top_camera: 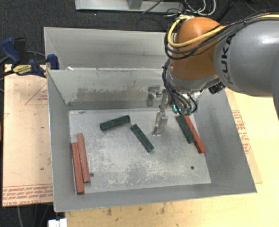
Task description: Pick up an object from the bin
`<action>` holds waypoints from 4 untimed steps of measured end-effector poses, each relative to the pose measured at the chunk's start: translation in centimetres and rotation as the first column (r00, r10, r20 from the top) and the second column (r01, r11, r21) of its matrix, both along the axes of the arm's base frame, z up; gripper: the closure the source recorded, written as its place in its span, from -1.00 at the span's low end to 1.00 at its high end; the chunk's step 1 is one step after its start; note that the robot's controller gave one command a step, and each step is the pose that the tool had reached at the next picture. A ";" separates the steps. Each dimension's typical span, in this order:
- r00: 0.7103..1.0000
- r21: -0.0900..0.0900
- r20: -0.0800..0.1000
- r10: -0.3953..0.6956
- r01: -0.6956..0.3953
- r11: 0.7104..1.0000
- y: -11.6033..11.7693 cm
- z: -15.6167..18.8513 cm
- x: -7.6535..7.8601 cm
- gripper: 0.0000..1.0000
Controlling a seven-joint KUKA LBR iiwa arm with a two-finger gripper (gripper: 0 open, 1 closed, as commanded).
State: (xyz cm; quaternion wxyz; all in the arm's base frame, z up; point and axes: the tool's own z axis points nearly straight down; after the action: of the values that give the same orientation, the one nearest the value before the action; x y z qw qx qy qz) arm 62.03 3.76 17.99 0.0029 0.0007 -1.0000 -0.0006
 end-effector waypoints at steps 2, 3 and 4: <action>0.991 0.002 0.006 -0.137 0.137 0.991 8.7 -10.7 0.6 -1.00; 0.990 0.001 0.008 -0.142 0.142 0.990 8.4 -10.5 0.7 1.00; 1.000 -0.001 0.006 0.012 -0.012 1.000 7.6 -9.6 -1.9 1.00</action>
Offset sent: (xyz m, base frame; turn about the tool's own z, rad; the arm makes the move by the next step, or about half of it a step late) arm 0.0220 0.0332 -0.0777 0.1558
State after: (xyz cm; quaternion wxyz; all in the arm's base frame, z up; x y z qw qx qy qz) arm 60.11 11.33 8.43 0.0000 0.0069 -1.0000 -0.0003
